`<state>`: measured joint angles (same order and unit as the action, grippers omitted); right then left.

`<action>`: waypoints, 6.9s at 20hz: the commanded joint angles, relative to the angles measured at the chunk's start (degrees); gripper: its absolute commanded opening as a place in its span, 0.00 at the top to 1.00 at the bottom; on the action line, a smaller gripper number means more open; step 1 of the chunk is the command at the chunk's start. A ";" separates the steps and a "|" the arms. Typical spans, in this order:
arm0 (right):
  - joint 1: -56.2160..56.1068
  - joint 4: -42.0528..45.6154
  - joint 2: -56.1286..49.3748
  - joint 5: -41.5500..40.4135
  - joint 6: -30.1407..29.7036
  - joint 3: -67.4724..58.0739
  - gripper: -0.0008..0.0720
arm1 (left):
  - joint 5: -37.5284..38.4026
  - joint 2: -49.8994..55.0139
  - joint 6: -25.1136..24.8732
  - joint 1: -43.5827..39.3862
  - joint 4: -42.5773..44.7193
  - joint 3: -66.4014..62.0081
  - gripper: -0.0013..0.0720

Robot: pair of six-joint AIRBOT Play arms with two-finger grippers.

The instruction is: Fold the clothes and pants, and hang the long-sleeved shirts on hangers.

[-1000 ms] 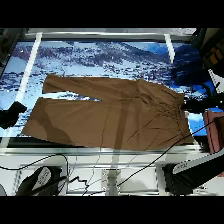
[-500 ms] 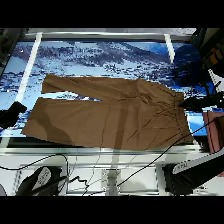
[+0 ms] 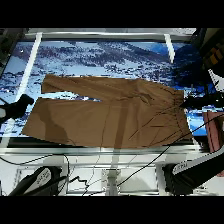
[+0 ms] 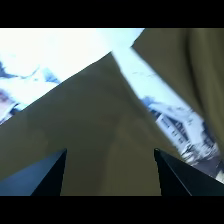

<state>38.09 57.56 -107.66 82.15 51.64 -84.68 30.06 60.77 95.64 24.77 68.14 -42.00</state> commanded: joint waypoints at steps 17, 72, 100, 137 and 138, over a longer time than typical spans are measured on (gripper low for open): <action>-0.04 -1.03 0.02 0.98 0.37 -0.02 0.94 | 1.53 42.88 3.43 -11.63 -10.10 -39.01 0.19; -0.04 -10.14 0.02 0.72 1.66 -0.02 0.94 | 29.05 48.65 37.11 -10.27 21.09 -54.42 0.03; -0.04 -16.52 0.04 -6.12 5.97 -0.02 0.94 | 20.04 33.59 11.56 -10.03 34.23 -34.80 0.95; 0.11 -16.68 0.04 -20.39 12.33 -0.07 0.93 | 9.73 35.78 14.91 -12.35 35.56 -30.91 0.01; 0.11 -16.70 0.04 -19.76 12.35 -0.07 0.89 | 8.39 34.91 14.93 -12.33 35.56 -31.10 0.01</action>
<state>38.24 40.47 -107.66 59.46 63.72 -84.68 38.65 96.86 111.02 12.47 103.07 -72.88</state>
